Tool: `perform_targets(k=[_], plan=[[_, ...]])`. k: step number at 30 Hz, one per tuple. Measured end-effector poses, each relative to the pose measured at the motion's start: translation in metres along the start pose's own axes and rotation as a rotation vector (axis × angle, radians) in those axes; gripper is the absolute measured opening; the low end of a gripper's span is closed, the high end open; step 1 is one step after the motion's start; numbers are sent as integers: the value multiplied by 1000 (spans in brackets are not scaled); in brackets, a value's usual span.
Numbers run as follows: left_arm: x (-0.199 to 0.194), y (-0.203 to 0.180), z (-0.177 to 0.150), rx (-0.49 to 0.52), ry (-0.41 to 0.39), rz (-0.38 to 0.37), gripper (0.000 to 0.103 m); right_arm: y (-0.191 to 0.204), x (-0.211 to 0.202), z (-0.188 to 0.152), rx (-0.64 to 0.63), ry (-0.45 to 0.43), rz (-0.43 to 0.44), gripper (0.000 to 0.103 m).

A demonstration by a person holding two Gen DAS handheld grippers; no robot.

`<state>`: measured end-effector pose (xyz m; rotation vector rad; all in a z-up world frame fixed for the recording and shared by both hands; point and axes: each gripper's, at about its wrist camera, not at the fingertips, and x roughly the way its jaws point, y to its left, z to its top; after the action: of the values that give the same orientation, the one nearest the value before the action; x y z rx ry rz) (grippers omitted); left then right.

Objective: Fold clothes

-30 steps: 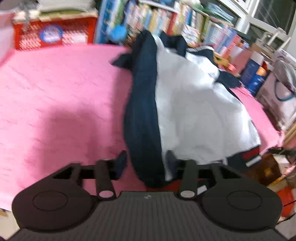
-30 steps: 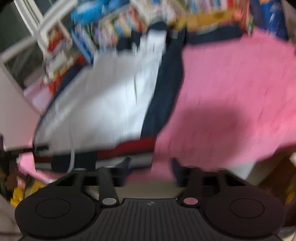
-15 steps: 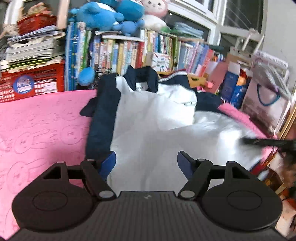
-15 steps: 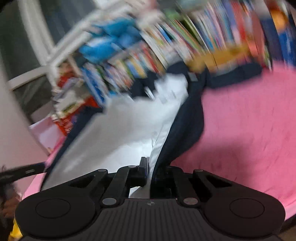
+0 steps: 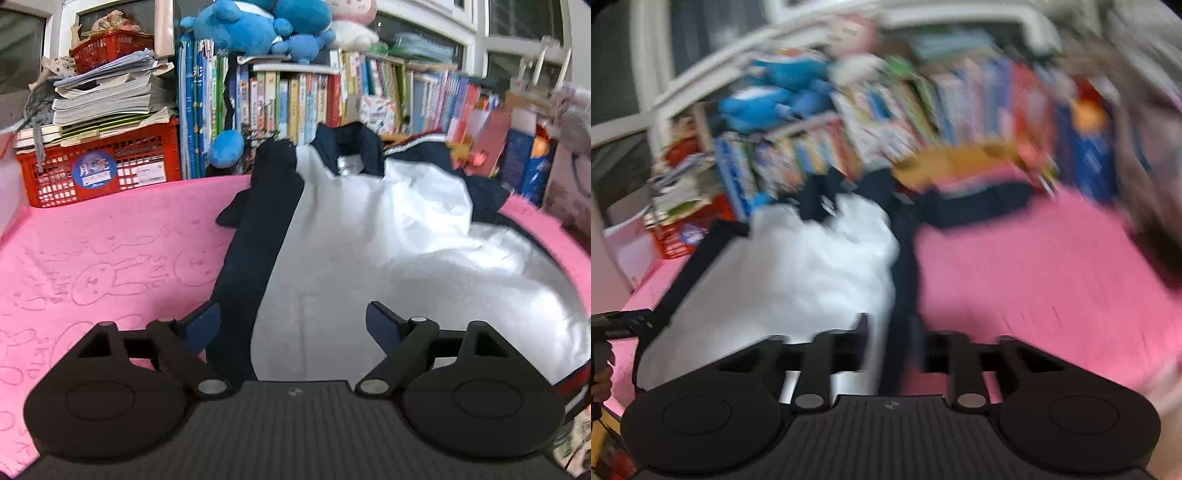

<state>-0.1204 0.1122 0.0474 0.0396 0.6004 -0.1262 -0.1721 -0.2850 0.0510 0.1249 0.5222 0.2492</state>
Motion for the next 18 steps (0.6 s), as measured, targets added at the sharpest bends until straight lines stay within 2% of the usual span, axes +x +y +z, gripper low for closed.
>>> perform_targets(k=[3, 4, 7, 11, 12, 14, 15, 16, 17, 18], plan=[[9, -11, -18, 65, 26, 6, 85, 38, 36, 31, -106, -42, 103, 61], [9, -12, -25, 74, 30, -19, 85, 54, 51, 41, -131, -49, 138, 67], [4, -11, -42, 58, 32, -106, 86, 108, 117, 79, -215, -59, 196, 72], [3, -5, -53, -26, 17, -160, 89, 172, 228, 113, -280, -38, 105, 80], [3, -5, -54, -32, 10, -167, 92, 188, 259, 118, -309, -24, 63, 87], [3, -10, -57, -4, 1, -162, 94, 214, 314, 119, -376, 40, -26, 88], [2, -12, -59, 16, -2, -157, 94, 222, 338, 116, -387, 94, -46, 77], [0, -11, -60, 28, -4, -158, 94, 226, 357, 113, -387, 149, -50, 37], [-4, -7, -61, 26, -10, -165, 94, 221, 360, 111, -369, 164, -55, 16], [-9, -1, -62, 11, -21, -182, 94, 212, 354, 110, -340, 157, -60, 9]])
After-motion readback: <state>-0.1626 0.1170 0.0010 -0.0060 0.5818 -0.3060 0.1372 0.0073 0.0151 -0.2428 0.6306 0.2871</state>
